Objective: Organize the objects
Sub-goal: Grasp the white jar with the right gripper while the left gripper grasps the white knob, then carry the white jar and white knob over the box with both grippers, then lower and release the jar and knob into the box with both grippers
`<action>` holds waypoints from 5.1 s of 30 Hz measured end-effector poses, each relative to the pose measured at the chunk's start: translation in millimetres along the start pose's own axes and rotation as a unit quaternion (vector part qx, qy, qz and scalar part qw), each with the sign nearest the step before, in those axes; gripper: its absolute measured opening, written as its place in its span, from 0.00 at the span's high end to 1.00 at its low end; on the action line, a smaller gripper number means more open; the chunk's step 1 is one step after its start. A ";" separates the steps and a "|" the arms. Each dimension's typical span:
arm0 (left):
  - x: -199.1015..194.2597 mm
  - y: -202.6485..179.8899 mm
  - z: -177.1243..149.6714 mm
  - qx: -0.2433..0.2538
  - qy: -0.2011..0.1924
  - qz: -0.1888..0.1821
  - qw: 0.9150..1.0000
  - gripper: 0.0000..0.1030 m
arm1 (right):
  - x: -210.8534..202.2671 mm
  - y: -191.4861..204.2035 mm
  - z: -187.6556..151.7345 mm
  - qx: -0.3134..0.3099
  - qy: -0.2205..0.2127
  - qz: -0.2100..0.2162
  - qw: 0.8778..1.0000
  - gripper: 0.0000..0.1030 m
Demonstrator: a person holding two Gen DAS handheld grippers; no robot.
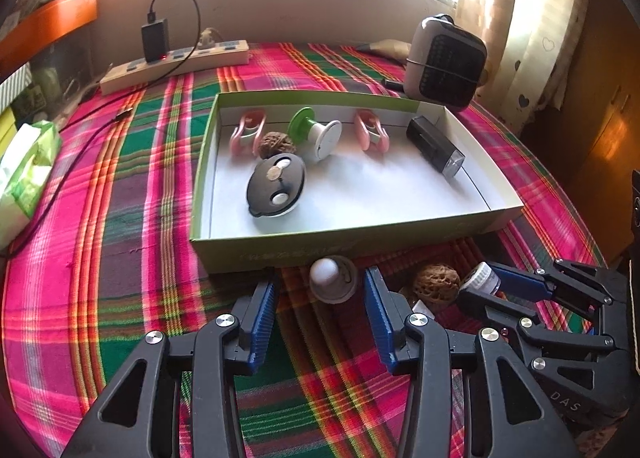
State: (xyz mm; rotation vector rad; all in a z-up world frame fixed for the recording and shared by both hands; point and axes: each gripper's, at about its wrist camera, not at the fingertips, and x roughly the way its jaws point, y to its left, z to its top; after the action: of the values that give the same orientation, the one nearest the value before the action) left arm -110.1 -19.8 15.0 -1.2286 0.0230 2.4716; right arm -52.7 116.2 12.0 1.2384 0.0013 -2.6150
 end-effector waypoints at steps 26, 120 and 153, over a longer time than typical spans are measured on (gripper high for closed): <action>5.0 -2.0 1.8 -0.004 -0.002 0.016 1.000 0.77 | 0.7 -3.5 -0.2 0.005 0.000 0.002 1.000 0.72; 41.6 -11.9 69.1 0.037 -0.013 0.005 0.999 0.77 | 82.0 -38.6 117.1 -0.084 0.011 -0.098 0.992 0.71; 37.6 -8.4 58.8 0.026 -0.003 0.015 1.000 0.72 | 58.2 -35.4 109.9 -0.068 -0.010 -0.099 0.993 0.61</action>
State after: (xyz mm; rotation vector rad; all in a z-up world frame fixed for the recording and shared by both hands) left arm -172.7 10.8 23.6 -1.2080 0.1056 2.4845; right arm -179.8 126.0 34.2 1.2216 0.3084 -2.7397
